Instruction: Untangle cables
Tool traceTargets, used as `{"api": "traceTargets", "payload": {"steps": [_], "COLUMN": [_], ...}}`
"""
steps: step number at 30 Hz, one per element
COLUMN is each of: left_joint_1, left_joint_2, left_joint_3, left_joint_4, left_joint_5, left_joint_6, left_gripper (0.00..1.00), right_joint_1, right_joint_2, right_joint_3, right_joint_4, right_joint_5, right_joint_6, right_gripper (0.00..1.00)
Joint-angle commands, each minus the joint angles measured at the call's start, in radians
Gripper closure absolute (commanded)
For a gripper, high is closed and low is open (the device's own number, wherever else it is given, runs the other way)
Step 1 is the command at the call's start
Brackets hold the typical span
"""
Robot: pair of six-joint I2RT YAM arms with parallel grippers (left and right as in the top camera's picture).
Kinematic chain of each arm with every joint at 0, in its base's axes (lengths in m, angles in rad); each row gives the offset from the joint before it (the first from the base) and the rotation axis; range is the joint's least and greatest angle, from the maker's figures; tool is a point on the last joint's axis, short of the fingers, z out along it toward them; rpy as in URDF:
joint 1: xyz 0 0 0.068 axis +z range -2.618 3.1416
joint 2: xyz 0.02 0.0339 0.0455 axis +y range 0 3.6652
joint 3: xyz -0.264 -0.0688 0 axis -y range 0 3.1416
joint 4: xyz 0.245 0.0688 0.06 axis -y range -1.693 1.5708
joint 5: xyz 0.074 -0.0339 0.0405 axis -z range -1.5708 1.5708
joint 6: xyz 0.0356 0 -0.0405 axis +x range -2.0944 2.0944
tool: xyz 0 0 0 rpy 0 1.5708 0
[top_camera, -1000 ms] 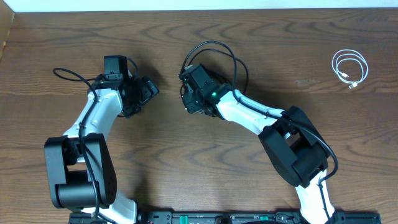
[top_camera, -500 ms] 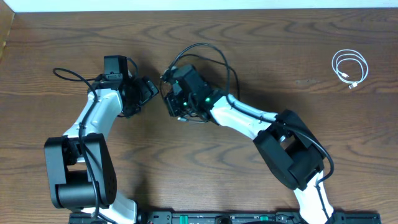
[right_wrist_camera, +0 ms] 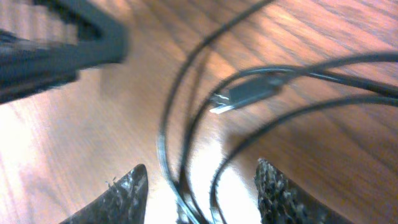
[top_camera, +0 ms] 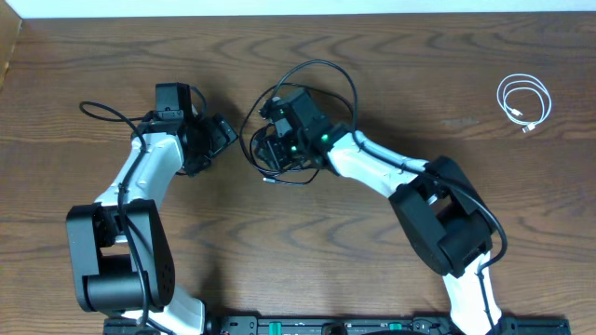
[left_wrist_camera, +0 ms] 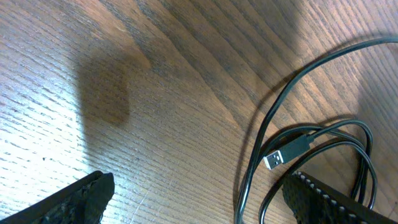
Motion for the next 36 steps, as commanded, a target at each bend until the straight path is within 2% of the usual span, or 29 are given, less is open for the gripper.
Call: {"api": "traceTargets", "payload": {"steps": [1, 5, 9, 13, 18, 24, 29, 32, 36], "left_joint_1": [0.002, 0.002, 0.002, 0.002, 0.002, 0.002, 0.002, 0.002, 0.002], "left_joint_2": [-0.008, -0.008, -0.008, -0.008, -0.008, -0.008, -0.008, -0.008, -0.008], "left_joint_3": [-0.004, -0.004, -0.004, -0.004, -0.004, -0.004, -0.004, -0.004, -0.004], "left_joint_4": [-0.005, -0.005, -0.005, -0.005, -0.005, -0.005, -0.005, -0.005, -0.005], "left_joint_5": [-0.011, -0.011, -0.011, -0.011, -0.011, -0.011, -0.011, -0.011, -0.011], "left_joint_6": [0.013, 0.013, 0.013, 0.013, 0.013, 0.012, 0.005, 0.005, 0.005], "left_gripper": [0.08, 0.08, 0.08, 0.08, 0.09, 0.08, 0.09, 0.08, 0.19], "right_joint_1": [-0.029, -0.036, -0.036, -0.036, -0.043, -0.043, -0.031, -0.021, -0.006], "right_joint_2": [-0.036, -0.036, -0.036, -0.036, -0.036, -0.036, -0.036, -0.036, -0.036], "right_joint_3": [0.008, 0.007, 0.007, 0.007, 0.007, 0.007, 0.007, 0.007, 0.007], "right_joint_4": [-0.093, -0.153, -0.149, -0.090, -0.074, -0.181, -0.261, -0.252, -0.225], "right_joint_5": [0.074, 0.170, 0.227, 0.362, 0.507, 0.507, 0.497, 0.453, 0.420], "right_joint_6": [-0.005, -0.003, -0.005, -0.005, -0.003, 0.105, 0.226, 0.236, 0.236], "right_gripper": [0.57, 0.67, 0.60, 0.60, 0.69, 0.72, 0.83, 0.93, 0.99]}}
